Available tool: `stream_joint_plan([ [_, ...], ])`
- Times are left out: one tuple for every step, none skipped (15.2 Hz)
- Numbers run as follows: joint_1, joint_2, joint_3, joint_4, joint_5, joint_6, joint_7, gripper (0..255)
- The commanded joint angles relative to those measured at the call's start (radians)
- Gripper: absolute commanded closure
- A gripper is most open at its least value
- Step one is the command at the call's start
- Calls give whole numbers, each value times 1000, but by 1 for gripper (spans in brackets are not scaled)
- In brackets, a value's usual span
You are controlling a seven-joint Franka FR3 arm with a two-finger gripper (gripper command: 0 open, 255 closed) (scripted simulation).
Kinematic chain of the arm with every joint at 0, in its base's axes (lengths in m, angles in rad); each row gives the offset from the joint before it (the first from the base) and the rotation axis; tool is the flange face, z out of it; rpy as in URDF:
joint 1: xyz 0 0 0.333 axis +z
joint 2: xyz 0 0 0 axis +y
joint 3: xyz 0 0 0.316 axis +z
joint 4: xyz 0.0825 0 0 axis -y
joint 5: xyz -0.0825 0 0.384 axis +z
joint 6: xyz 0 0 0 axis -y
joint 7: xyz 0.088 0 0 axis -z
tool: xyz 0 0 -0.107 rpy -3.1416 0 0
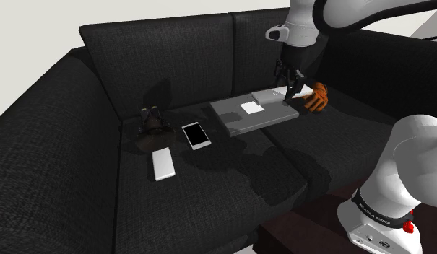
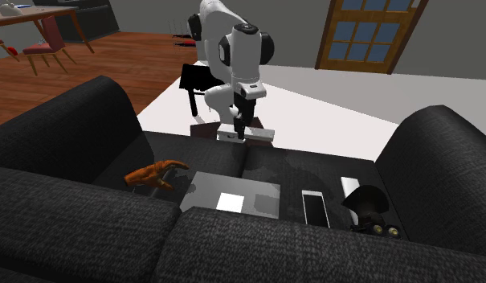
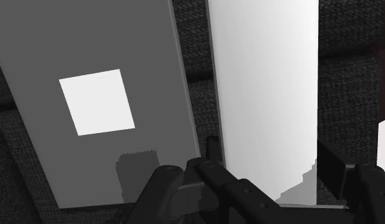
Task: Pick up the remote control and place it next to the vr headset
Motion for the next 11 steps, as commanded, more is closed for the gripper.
stream_joint_plan([
  [23, 40, 34, 23, 24, 14, 44, 255],
  [34, 62, 51, 37, 35, 20, 64, 255],
  [44, 84, 67, 52, 45, 26, 84, 255],
  [53, 108, 83, 68, 54, 32, 104, 255],
  [63, 132, 98, 86, 63, 37, 124, 255],
  [72, 156, 113, 104, 71, 41, 143, 255],
  [81, 181, 128, 124, 79, 46, 163, 255],
  [89, 207, 142, 145, 85, 49, 182, 255],
  [97, 233, 156, 167, 91, 53, 201, 255],
  [105, 260, 170, 190, 97, 55, 219, 255],
  [112, 288, 184, 214, 101, 58, 238, 255],
])
